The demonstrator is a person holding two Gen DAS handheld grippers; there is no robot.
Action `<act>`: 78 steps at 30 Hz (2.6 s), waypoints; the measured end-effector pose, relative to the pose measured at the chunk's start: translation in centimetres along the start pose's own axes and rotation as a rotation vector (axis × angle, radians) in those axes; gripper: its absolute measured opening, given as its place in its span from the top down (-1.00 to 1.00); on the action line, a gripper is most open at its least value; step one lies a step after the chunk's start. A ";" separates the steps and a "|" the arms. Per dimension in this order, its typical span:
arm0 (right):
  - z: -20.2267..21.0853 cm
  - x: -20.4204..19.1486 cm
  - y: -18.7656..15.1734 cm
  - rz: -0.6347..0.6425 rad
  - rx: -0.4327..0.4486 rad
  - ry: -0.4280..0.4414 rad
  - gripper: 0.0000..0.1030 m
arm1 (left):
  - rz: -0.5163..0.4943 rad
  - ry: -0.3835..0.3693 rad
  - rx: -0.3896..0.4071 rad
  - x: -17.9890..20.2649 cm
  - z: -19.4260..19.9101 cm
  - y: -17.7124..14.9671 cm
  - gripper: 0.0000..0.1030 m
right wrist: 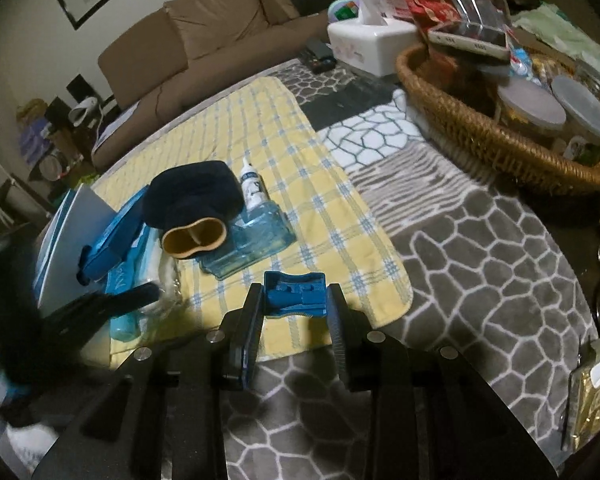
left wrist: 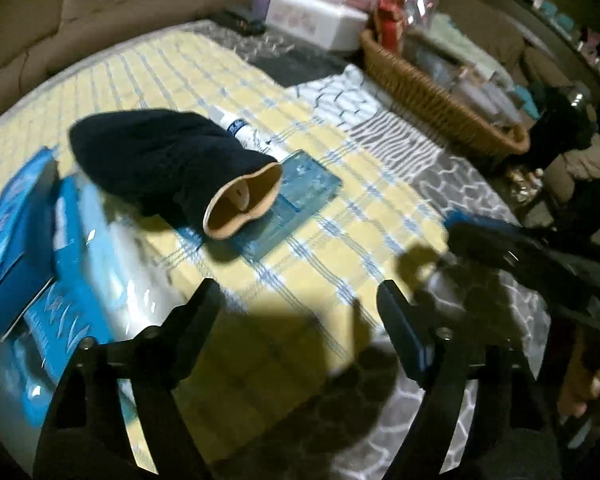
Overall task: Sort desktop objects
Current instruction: 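Reach the left gripper to the clear blue plastic case and grasp it, then lift the clear case with the left gripper toward the white cardboard box, then lower the clear case into the white box and open the left gripper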
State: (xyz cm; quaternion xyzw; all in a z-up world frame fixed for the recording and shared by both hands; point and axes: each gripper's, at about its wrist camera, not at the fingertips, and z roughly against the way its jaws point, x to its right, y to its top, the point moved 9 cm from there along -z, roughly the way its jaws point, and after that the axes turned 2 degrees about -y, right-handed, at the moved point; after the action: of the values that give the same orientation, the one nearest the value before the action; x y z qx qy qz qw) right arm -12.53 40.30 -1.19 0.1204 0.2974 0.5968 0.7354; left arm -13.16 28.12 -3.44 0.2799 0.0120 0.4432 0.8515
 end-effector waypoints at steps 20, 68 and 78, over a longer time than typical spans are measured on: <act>-1.2 -0.1 -0.4 0.009 -0.039 0.008 0.39 | -0.251 -0.016 -0.066 2.1 -4.5 1.0 0.30; 5.6 -22.1 0.7 0.307 0.159 0.154 0.39 | 0.156 0.068 0.318 -18.1 28.7 -5.7 0.29; 3.7 -34.6 -4.7 0.472 0.088 0.241 0.39 | 0.280 0.080 0.341 -25.7 31.0 -12.2 0.29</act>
State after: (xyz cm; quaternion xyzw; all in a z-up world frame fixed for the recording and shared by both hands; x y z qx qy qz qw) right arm -10.37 6.92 9.39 0.1461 0.3721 0.7484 0.5292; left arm -11.33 -11.42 10.89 0.4009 0.0815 0.5593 0.7210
